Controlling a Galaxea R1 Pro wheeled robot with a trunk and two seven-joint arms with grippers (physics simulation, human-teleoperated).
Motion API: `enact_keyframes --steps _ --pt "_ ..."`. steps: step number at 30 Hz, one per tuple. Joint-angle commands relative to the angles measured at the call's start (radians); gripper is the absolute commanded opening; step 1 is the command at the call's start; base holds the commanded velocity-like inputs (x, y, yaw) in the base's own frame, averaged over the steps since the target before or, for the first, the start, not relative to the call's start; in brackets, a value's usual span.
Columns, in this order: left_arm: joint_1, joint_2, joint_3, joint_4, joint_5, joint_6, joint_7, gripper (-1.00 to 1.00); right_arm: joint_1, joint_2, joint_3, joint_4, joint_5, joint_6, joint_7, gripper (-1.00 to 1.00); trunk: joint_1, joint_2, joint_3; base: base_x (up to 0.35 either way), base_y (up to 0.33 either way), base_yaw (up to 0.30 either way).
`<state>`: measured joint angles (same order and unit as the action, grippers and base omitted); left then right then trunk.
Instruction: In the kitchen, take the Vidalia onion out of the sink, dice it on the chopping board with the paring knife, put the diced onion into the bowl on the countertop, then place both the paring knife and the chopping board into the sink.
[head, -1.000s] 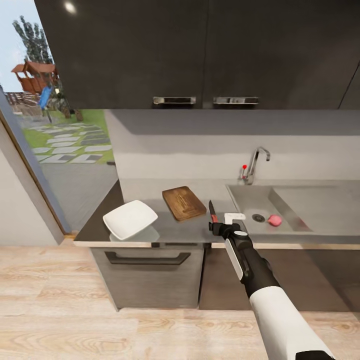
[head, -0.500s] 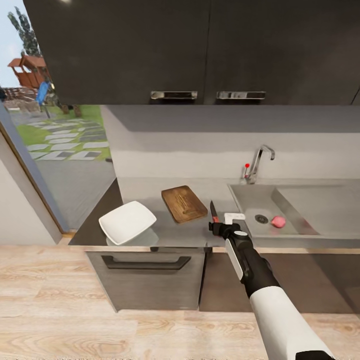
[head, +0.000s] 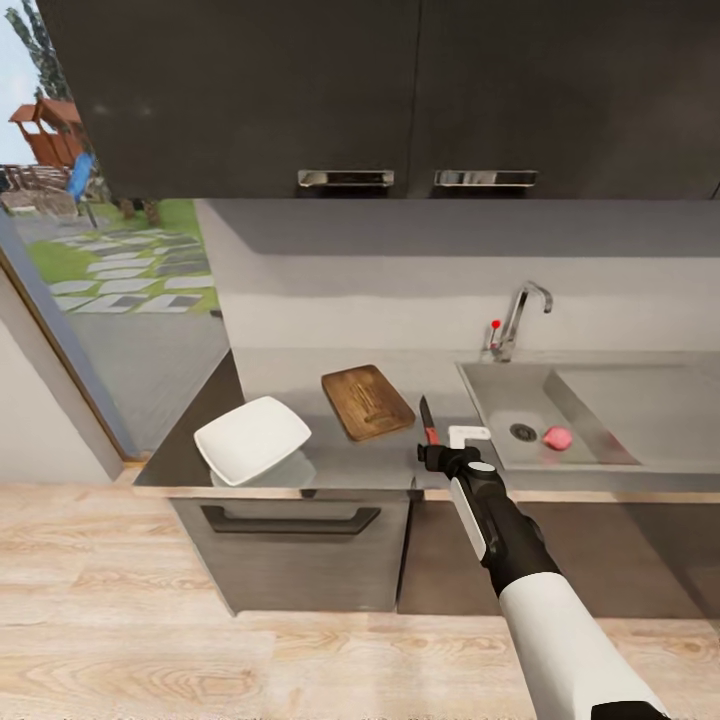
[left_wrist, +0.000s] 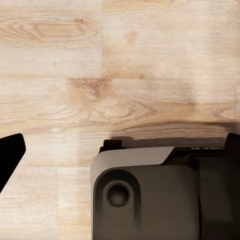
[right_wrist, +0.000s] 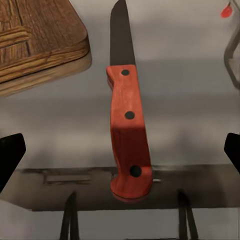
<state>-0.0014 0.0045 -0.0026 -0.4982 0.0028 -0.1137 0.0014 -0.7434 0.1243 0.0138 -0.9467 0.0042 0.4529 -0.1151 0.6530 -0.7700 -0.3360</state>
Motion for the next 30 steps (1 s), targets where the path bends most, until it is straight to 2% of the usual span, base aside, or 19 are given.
enact_keyframes --steps 1,17,30 --pt "0.000 0.000 0.000 0.000 0.000 -0.002 0.000 1.00 -0.001 0.000 0.001 -0.001 0.000 0.006 -0.005 1.00 0.000 -0.001 -0.003 0.020 -0.074 0.000" --pt "0.000 0.000 0.000 0.000 0.000 -0.003 0.000 1.00 -0.001 0.000 0.001 0.000 0.000 0.006 -0.005 1.00 0.000 -0.001 -0.028 0.055 -0.051 0.000" --pt "0.000 0.000 0.001 0.000 0.002 -0.003 0.000 1.00 -0.001 0.000 0.001 0.000 0.000 0.006 -0.003 1.00 0.000 -0.001 -0.030 0.000 0.026 0.000"
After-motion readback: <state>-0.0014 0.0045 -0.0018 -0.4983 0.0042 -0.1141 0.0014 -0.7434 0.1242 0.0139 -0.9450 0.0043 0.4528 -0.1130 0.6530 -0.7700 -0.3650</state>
